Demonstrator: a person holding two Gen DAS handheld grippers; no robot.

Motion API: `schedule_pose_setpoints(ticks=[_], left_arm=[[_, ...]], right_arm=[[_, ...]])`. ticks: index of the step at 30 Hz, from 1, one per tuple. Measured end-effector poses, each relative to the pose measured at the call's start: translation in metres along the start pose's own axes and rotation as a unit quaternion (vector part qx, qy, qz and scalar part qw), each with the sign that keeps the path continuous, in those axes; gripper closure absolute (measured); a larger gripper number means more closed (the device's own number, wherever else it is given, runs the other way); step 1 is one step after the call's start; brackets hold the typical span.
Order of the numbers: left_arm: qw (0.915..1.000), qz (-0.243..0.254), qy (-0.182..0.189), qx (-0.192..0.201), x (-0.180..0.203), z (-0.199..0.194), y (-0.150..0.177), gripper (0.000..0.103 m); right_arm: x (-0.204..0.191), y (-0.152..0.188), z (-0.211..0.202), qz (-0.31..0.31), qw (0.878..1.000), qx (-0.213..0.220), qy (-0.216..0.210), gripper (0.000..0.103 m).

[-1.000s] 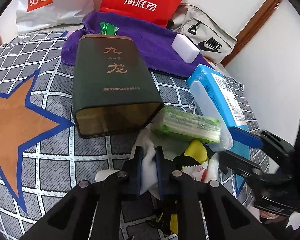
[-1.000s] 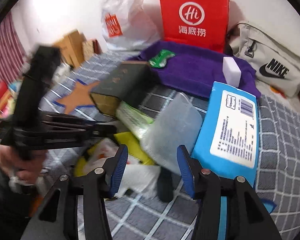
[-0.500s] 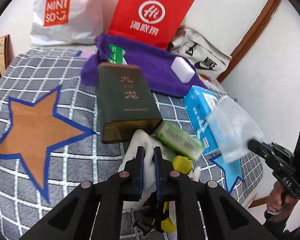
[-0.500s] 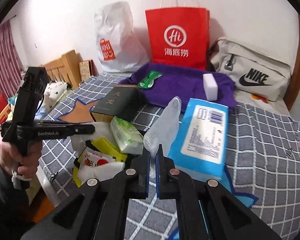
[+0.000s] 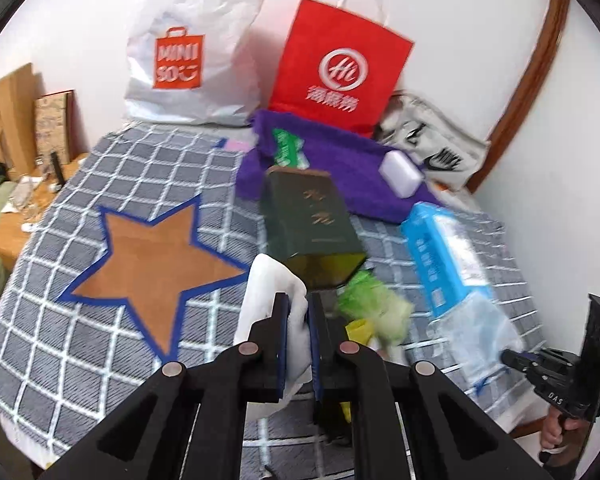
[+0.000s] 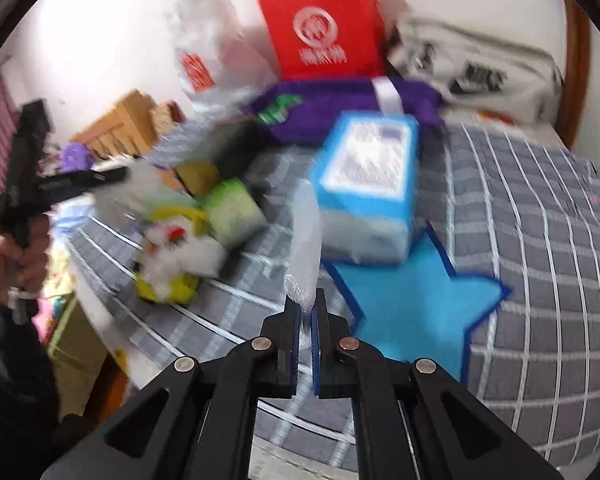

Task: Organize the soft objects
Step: 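Lift the white glove with the left gripper while the right gripper holds the mesh bag up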

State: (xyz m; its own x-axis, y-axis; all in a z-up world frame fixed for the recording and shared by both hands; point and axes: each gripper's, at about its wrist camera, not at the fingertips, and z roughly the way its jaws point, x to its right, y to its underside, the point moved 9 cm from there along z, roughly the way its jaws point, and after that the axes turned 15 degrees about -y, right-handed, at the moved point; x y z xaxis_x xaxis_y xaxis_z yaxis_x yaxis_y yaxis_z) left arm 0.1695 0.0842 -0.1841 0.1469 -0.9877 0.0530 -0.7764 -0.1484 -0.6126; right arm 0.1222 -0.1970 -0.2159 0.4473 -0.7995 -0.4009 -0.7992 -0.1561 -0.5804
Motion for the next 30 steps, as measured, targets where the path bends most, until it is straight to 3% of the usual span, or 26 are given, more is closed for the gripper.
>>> schedule_pose_setpoints(ticks=[2,3,6,7,12,16,22,25,26,30], left_arm=[[0.9998,-0.002,-0.017,-0.011,-0.005,0.01,0.007,0.093],[0.9997,-0.005,-0.018,-0.018,-0.007,0.014,0.01,0.093],[0.9991,-0.004,-0.026,-0.033,-0.01,0.026,0.017,0.093],[0.9989,-0.003,-0.031,-0.035,-0.011,0.029,0.018,0.093],[0.9979,0.002,-0.044,-0.047,-0.013,0.043,0.023,0.09],[0.9967,0.007,-0.052,-0.063,-0.014,0.055,0.029,0.063],[0.995,0.024,-0.07,-0.067,-0.011,0.07,0.035,0.058],[0.9944,0.036,-0.083,-0.056,-0.009,0.072,0.034,0.058],[0.994,0.039,-0.088,-0.051,-0.008,0.073,0.033,0.063],[0.9929,0.048,-0.101,-0.042,-0.009,0.074,0.03,0.076]], right_arm=[[0.011,0.009,0.006,0.006,1.0,-0.016,0.018,0.093],[0.015,0.011,0.007,0.007,1.0,-0.02,0.021,0.085],[0.021,0.01,0.006,0.003,0.999,-0.01,0.038,0.043],[0.021,0.009,0.005,-0.002,0.999,-0.005,0.041,0.035],[0.018,-0.005,0.005,-0.027,0.998,0.016,0.053,0.021],[0.012,-0.013,0.029,-0.054,0.998,0.005,0.044,0.012],[0.017,-0.003,0.067,-0.052,0.997,-0.037,0.05,0.013],[0.018,-0.001,0.068,-0.075,0.994,-0.025,0.075,0.019],[0.017,0.0,0.067,-0.078,0.994,-0.022,0.072,0.022],[0.014,0.001,0.061,-0.085,0.994,-0.014,0.067,0.064]])
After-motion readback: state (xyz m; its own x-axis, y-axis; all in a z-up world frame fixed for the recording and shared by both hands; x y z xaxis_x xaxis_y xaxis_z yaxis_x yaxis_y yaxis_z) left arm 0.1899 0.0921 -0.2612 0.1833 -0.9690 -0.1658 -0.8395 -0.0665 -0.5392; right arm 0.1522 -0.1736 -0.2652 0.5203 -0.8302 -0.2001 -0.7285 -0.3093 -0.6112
